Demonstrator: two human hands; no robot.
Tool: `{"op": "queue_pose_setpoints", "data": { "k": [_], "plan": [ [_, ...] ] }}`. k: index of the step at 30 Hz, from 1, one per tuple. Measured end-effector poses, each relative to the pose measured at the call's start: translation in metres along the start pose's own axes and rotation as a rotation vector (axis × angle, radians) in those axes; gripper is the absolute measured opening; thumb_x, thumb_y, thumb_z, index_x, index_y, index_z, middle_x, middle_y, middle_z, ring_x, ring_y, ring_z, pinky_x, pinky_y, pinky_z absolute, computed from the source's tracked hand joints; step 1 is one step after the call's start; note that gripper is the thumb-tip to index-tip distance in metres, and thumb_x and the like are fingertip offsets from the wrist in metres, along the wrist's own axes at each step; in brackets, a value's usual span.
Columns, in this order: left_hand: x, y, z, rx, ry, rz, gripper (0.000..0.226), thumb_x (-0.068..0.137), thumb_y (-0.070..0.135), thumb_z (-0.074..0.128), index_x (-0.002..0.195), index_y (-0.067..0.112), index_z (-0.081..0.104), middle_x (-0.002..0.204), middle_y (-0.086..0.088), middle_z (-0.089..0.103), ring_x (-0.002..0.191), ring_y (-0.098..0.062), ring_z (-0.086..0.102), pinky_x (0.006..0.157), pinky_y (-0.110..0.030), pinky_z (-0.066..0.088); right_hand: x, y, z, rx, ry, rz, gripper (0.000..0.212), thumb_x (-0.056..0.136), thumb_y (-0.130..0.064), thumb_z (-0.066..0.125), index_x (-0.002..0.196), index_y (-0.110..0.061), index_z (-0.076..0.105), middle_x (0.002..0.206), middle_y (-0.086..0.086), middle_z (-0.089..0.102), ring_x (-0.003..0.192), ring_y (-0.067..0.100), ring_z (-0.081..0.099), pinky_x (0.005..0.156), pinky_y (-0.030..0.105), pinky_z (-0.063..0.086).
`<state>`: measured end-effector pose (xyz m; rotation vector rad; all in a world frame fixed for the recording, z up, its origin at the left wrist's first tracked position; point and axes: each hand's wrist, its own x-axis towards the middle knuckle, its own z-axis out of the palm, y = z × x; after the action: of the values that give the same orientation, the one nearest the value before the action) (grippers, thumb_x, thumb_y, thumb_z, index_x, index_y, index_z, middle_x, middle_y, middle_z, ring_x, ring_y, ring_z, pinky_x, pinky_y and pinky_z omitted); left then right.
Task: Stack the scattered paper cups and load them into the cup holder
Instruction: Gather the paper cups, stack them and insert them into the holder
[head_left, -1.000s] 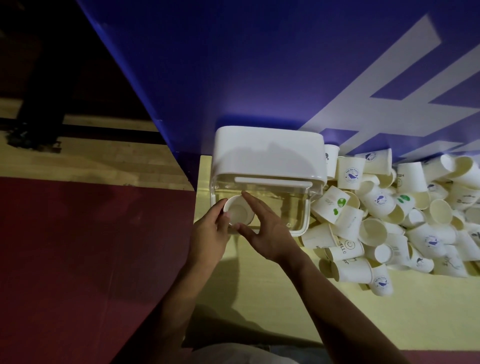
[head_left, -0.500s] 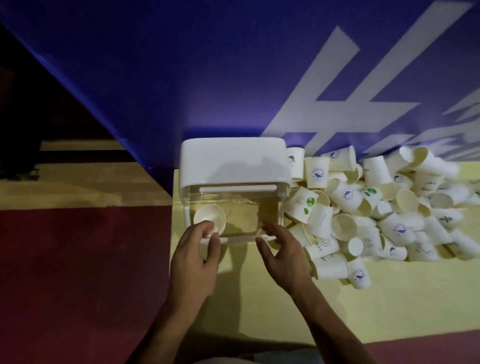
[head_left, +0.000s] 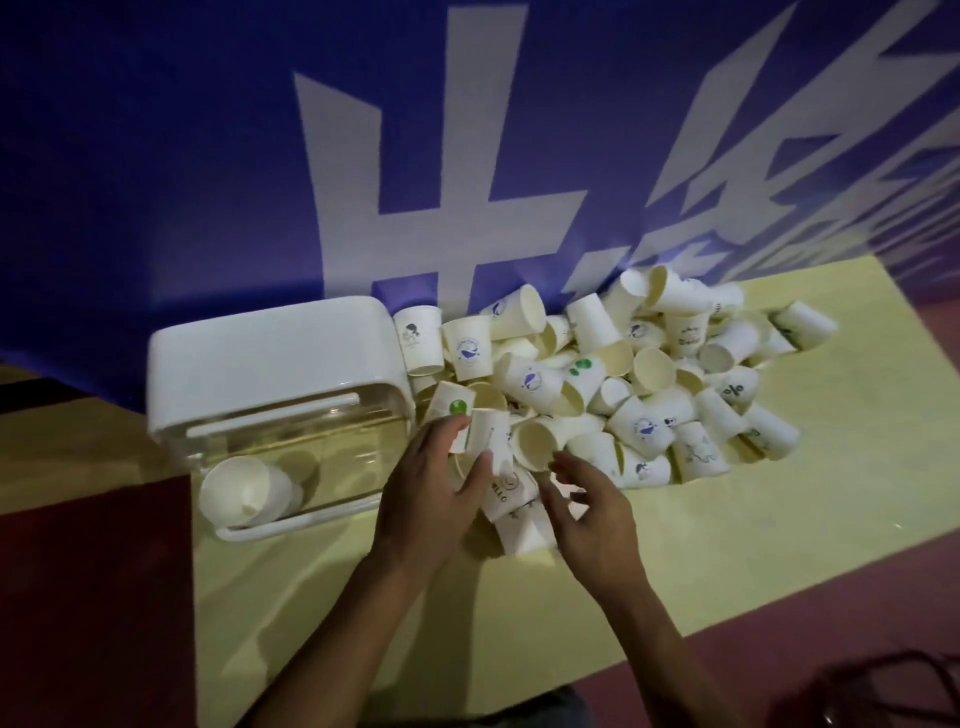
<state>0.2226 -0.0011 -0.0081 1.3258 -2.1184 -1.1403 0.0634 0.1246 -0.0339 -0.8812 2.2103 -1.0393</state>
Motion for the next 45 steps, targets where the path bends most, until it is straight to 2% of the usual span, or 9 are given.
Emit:
{"op": "queue_pose_setpoints", "data": {
  "k": [8,12,17,24,27,31,34,39,45],
  "plan": [
    [0.047,0.055,0.079,0.087,0.001,0.062,0.057,0.090,0.045,0.069,0.139,0.020,0.053,0.136,0.002,0.061,0.123,-0.014,0.056,0.093,-0.024,0.047,0.042,0.044,-0.083,0.022,0.001,-0.009,0.036,0.095,-0.031,0.069,0.131,-0.026,0.065,0.118,-0.016,0.068,0.109,-0.002,0.062,0.087,0.017,0.051],
    [0.075,0.060,0.109,0.295,0.022,0.096,0.068,0.083,0.040,0.076,0.141,0.014,0.051,0.140,-0.006,0.056,0.129,-0.025,0.053,0.102,-0.041,0.051,0.066,0.063,-0.118,0.039,-0.029,0.003,0.037,0.095,-0.036,0.069,0.131,-0.027,0.064,0.119,-0.017,0.067,0.108,-0.004,0.062,0.083,0.007,0.047],
    [0.118,0.056,0.130,0.740,-0.207,0.073,0.085,0.087,0.046,0.073,0.157,0.022,0.032,0.164,-0.004,0.030,0.154,-0.028,0.019,0.126,-0.044,0.016,0.093,0.082,-0.147,0.048,-0.058,0.011,0.033,0.096,-0.030,0.070,0.128,-0.023,0.066,0.116,-0.015,0.070,0.103,-0.003,0.064,0.080,0.005,0.045],
    [0.148,0.053,0.144,1.057,-0.365,0.163,0.073,0.087,0.037,0.070,0.151,0.029,0.036,0.151,0.005,0.045,0.140,-0.020,0.039,0.123,-0.043,0.017,0.118,0.101,-0.159,0.009,-0.076,0.043,0.037,0.095,-0.035,0.070,0.130,-0.024,0.066,0.120,-0.011,0.070,0.108,0.004,0.064,0.083,0.008,0.048],
    [0.150,0.054,0.144,1.012,-0.355,0.200,0.065,0.085,0.034,0.070,0.144,0.029,0.044,0.141,0.007,0.055,0.131,-0.018,0.048,0.120,-0.040,0.022,0.126,0.106,-0.161,-0.005,-0.079,0.047,0.038,0.094,-0.035,0.070,0.131,-0.025,0.065,0.121,-0.011,0.069,0.109,0.005,0.064,0.089,0.024,0.054],
    [0.147,0.066,0.127,0.836,-0.278,0.199,0.070,0.082,0.043,0.077,0.144,0.024,0.050,0.138,0.002,0.061,0.127,-0.023,0.054,0.115,-0.039,0.030,0.137,0.110,-0.163,-0.023,-0.073,0.061,0.042,0.093,-0.034,0.072,0.133,-0.022,0.064,0.121,-0.007,0.069,0.107,0.007,0.063,0.085,0.014,0.048],
    [0.131,0.088,0.108,0.567,-0.125,0.104,0.077,0.078,0.048,0.084,0.142,0.020,0.052,0.137,0.000,0.061,0.124,-0.024,0.057,0.100,-0.038,0.046,0.147,0.112,-0.163,-0.090,-0.099,0.067,0.052,0.090,-0.040,0.074,0.137,-0.021,0.061,0.125,-0.004,0.067,0.108,0.010,0.061,0.087,0.025,0.051],
    [0.092,0.114,0.104,0.026,0.030,-0.129,0.084,0.065,0.047,0.093,0.136,0.030,0.051,0.129,0.013,0.057,0.112,-0.008,0.057,0.090,-0.024,0.049,0.161,0.110,-0.143,-0.337,-0.269,0.067,0.082,0.079,-0.061,0.076,0.147,-0.026,0.047,0.140,-0.002,0.058,0.124,0.019,0.054,0.097,0.044,0.052],
    [0.064,0.109,0.127,0.001,0.016,-0.134,0.080,0.068,0.039,0.091,0.136,0.032,0.049,0.127,0.017,0.053,0.118,-0.003,0.051,0.098,-0.034,0.051,0.172,0.105,-0.118,-0.504,-0.329,0.010,0.091,0.073,-0.067,0.077,0.147,-0.027,0.044,0.138,-0.002,0.056,0.124,0.024,0.051,0.098,0.042,0.048]
  ]
}}
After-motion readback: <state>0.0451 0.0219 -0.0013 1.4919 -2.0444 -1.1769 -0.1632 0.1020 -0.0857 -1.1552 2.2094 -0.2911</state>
